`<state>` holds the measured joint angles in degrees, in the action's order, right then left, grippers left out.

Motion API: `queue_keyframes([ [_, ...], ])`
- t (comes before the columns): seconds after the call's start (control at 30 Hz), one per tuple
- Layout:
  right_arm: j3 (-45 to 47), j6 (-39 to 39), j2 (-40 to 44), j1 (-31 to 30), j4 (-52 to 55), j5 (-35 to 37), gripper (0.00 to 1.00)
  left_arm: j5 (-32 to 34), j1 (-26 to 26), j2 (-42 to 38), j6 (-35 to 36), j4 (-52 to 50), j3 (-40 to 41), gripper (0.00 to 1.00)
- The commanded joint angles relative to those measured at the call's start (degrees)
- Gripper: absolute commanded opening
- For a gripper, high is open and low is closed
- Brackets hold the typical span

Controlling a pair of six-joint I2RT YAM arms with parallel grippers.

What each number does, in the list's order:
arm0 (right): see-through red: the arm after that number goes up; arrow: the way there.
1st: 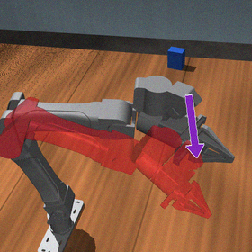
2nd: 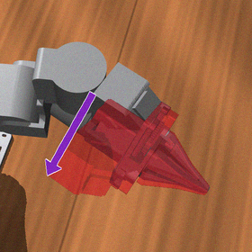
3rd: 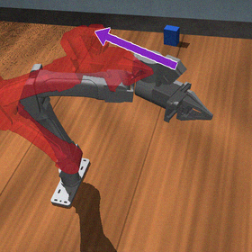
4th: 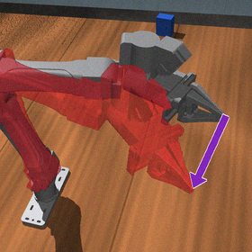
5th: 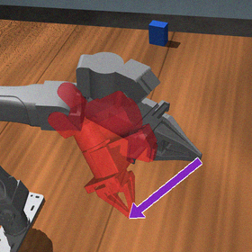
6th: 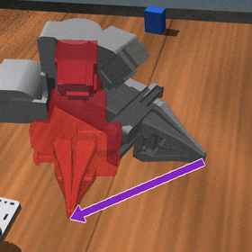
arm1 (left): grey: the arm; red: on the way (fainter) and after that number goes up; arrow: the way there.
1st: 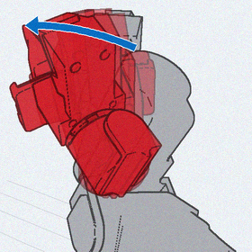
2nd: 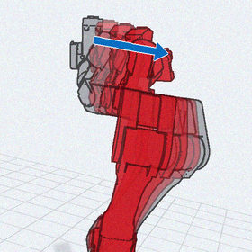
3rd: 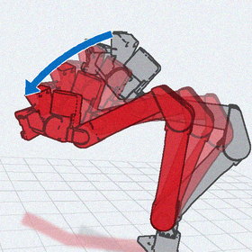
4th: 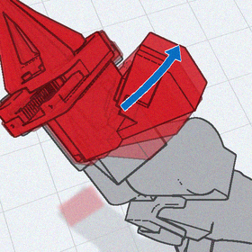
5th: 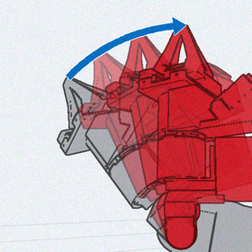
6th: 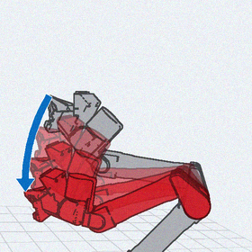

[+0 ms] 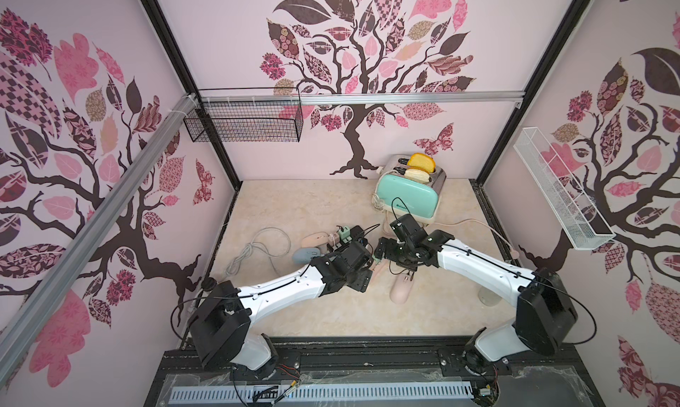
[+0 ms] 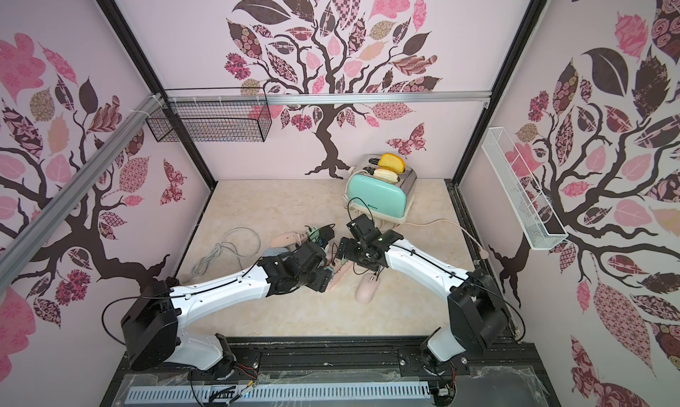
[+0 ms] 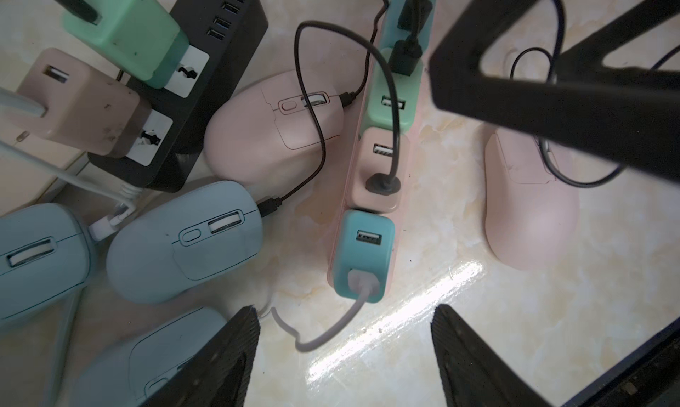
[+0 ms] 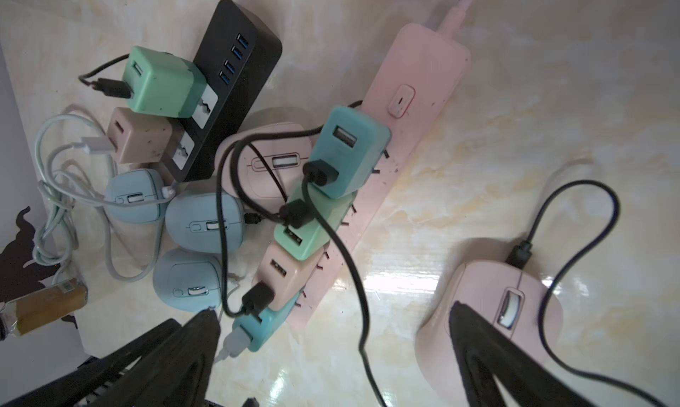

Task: Unplug the wireless mouse
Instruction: Remove the plug from the socket.

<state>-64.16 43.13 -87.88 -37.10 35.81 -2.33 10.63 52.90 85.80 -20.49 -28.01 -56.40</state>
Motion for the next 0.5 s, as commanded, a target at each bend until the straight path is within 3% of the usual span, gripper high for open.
queue_keyframes([
  [0.0, -3.6, 0.8, -2.8, 0.1, 1.4, 2.7, 1.0, -0.6, 0.3, 1.3, 2.5, 2.9, -1.0, 0.76],
  [0.47, -7.3, 1.1, -12.1, 0.1, 0.9, 4.1, 0.98, 1.2, 0.3, 8.3, 2.8, 4.0, -2.2, 0.62],
])
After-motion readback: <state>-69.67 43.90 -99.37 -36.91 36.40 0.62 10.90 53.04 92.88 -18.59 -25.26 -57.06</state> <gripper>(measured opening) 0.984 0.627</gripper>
